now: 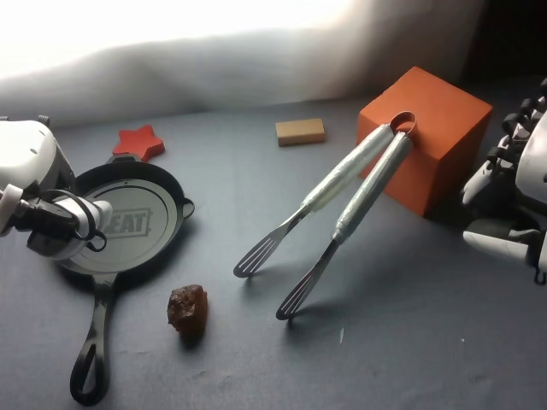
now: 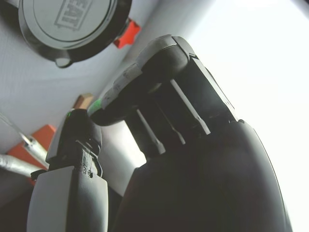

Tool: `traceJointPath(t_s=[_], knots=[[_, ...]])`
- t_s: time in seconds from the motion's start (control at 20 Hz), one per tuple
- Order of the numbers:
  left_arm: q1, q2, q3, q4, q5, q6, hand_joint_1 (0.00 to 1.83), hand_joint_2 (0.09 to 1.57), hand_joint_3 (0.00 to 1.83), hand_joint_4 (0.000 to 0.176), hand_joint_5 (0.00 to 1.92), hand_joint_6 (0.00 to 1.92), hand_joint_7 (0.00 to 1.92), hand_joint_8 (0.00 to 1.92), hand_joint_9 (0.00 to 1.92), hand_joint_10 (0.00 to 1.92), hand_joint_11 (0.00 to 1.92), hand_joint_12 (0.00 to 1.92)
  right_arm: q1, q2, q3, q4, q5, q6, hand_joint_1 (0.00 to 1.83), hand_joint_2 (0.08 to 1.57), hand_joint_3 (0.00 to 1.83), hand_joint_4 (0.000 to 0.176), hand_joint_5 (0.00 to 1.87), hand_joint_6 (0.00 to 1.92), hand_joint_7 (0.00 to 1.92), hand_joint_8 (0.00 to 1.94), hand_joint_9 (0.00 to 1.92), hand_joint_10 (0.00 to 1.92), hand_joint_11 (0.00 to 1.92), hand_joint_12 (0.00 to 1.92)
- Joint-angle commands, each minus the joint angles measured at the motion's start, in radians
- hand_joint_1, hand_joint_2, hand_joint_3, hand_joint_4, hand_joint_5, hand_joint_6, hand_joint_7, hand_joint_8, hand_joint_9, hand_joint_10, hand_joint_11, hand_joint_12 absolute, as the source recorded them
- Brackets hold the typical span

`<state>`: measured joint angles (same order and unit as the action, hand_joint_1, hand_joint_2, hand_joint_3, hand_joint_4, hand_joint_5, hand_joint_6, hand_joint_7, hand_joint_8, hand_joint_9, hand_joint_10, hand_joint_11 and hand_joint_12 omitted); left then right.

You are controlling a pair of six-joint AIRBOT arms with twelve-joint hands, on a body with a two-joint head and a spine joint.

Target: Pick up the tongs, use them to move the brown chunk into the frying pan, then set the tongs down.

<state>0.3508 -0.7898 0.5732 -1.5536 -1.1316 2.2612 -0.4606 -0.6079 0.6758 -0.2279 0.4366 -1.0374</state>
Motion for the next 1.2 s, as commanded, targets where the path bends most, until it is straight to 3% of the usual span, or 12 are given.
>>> traceJointPath(t_s=[0.0, 0.05, 0.2, 0.35, 0.5, 0.7, 0.75, 0.85, 0.95, 1.15], knots=[[-0.012, 0.002, 0.002, 0.067, -0.048, 0.002, 0.0, 1.01, 0.2, 0.0, 0.0, 0.0, 0.0, 0.0, 0.0, 0.0, 0.0, 0.01, 0.006, 0.005, 0.001, 0.014, 0.107, -0.01, 0.01, 1.1, 0.15, 0.0, 0.05, 0.08, 0.09, 0.07, 0.06, 0.11, 0.0, 0.35], [-0.014, 0.0, 0.002, 0.066, -0.048, 0.002, 0.0, 1.07, 0.05, 0.0, 0.0, 0.0, 0.0, 0.0, 0.0, 0.0, 0.0, 0.0, 0.006, 0.005, 0.001, 0.037, 0.097, -0.034, 0.0, 1.16, 0.03, 0.0, 0.06, 0.02, 0.1, 0.01, 0.08, 0.03, 0.0, 0.25], [-0.023, -0.005, 0.004, 0.06, -0.048, 0.002, 0.0, 1.09, 0.04, 0.0, 0.0, 0.0, 0.0, 0.0, 0.0, 0.0, 0.0, 0.0, 0.006, 0.002, 0.001, 0.129, 0.089, -0.101, 0.0, 1.17, 0.0, 0.0, 0.06, 0.0, 0.09, 0.0, 0.06, 0.01, 0.0, 0.09], [-0.032, -0.006, 0.002, 0.051, -0.052, 0.001, 0.0, 1.14, 0.02, 0.0, 0.0, 0.0, 0.0, 0.0, 0.0, 0.0, 0.0, 0.0, 0.007, -0.009, 0.005, 0.134, 0.082, -0.149, 0.0, 1.17, 0.0, 0.0, 0.08, 0.0, 0.1, 0.0, 0.08, 0.0, 0.0, 0.15], [-0.054, -0.008, 0.0, 0.051, -0.07, -0.001, 0.0, 1.13, 0.01, 0.0, 0.0, 0.0, 0.0, 0.0, 0.0, 0.0, 0.0, 0.0, 0.058, -0.077, 0.055, 0.134, -0.035, -0.198, 0.0, 1.16, 0.0, 0.0, 0.1, 0.0, 0.11, 0.0, 0.08, 0.0, 0.0, 0.22], [-0.081, -0.01, -0.014, 0.009, -0.069, 0.028, 0.0, 1.13, 0.01, 0.0, 0.0, 0.0, 0.0, 0.0, 0.0, 0.0, 0.0, 0.0, 0.115, -0.193, 0.163, 0.134, -0.129, -0.198, 0.01, 1.13, 0.0, 0.0, 0.06, 0.0, 0.08, 0.0, 0.05, 0.0, 0.0, 0.0], [-0.079, -0.01, -0.019, 0.002, -0.069, 0.028, 0.0, 1.13, 0.01, 0.0, 0.0, 0.0, 0.0, 0.0, 0.0, 0.0, 0.0, 0.0, 0.121, -0.208, 0.176, 0.134, -0.132, -0.202, 0.08, 1.12, 0.0, 0.0, 0.07, 0.0, 0.08, 0.0, 0.05, 0.0, 0.0, 0.0], [-0.076, -0.01, -0.027, -0.028, -0.073, 0.028, 0.0, 1.13, 0.0, 0.0, 0.0, 0.0, 0.0, 0.0, 0.0, 0.0, 0.0, 0.0, 0.141, -0.258, 0.217, 0.134, -0.145, -0.239, 0.56, 1.06, 0.0, 0.0, 0.01, 0.0, 0.01, 0.0, 0.01, 0.0, 0.0, 0.0], [-0.078, -0.011, -0.025, -0.032, -0.076, 0.027, 0.0, 1.11, 0.0, 0.0, 0.0, 0.0, 0.0, 0.0, 0.0, 0.0, 0.0, 0.0, 0.174, -0.315, 0.269, 0.134, -0.177, -0.264, 0.86, 0.95, 0.0, 0.0, 0.0, 0.0, 0.0, 0.0, 0.0, 0.0, 0.0, 0.0], [-0.086, -0.012, -0.016, -0.014, -0.074, 0.033, 0.0, 1.12, 0.0, 0.0, 0.0, 0.0, 0.0, 0.0, 0.0, 0.0, 0.0, 0.0, 0.26, -0.421, 0.371, 0.135, -0.327, -0.23, 1.06, 0.91, 0.0, 0.0, 0.0, 0.0, 0.0, 0.0, 0.0, 0.0, 0.0, 0.0]])
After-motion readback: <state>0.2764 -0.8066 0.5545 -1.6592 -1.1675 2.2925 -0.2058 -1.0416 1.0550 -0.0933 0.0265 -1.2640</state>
